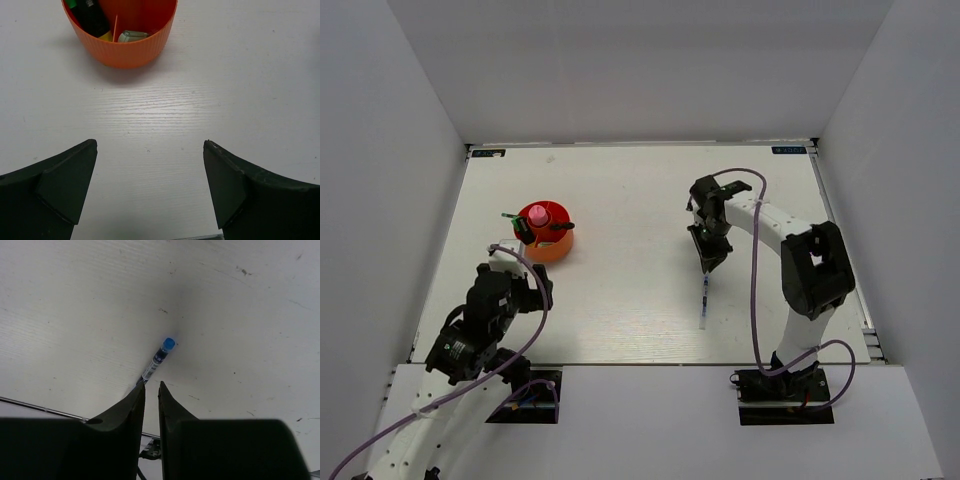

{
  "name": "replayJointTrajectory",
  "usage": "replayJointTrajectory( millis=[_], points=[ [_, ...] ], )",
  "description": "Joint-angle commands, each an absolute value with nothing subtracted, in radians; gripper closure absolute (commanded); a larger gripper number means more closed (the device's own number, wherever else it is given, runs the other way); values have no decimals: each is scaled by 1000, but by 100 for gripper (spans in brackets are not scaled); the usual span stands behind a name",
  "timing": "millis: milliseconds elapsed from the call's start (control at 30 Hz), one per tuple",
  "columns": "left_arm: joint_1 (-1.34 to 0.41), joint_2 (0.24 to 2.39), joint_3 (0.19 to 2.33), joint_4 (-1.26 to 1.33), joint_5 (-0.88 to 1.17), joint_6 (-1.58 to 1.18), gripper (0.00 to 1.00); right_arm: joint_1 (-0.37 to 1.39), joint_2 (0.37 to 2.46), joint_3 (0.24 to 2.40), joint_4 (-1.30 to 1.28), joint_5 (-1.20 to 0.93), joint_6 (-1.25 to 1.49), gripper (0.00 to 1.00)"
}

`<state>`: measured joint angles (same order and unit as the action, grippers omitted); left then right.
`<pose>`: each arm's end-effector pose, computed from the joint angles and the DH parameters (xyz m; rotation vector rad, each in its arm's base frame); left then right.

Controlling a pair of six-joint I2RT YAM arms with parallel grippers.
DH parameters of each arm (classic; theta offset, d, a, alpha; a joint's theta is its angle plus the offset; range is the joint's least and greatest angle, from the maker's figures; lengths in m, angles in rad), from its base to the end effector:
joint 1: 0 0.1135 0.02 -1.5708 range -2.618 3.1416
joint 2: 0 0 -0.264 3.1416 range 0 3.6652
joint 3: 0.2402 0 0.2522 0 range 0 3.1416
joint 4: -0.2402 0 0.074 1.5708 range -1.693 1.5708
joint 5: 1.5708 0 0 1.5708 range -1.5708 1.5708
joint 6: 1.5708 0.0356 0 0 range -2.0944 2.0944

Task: Sort the stationery into containers
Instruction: Grab a piece of stationery with the right arm

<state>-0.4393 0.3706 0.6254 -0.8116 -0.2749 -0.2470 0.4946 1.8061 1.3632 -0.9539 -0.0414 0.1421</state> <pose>0.0835 -0.0286 0.2717 0.0410 2.1062 -0.1189 0.3052 0.1663 0.2115 -0.5289 2.9388 0.1402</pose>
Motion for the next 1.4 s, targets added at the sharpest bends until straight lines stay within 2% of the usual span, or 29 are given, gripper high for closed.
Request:
replayJointTrajectory(
  millis=[0, 567, 1367],
  points=[
    [-434, 345, 620, -804, -291, -233, 2, 483, 1854, 1361, -991, -97, 218, 80],
    [-434, 322, 611, -802, -299, -232, 1, 483, 1891, 1289, -943, -63, 307, 69],
    [-434, 285, 618, -827, -310, -233, 1, 486, 1895, 1210, -827, -5, 422, 72]
  ],
)
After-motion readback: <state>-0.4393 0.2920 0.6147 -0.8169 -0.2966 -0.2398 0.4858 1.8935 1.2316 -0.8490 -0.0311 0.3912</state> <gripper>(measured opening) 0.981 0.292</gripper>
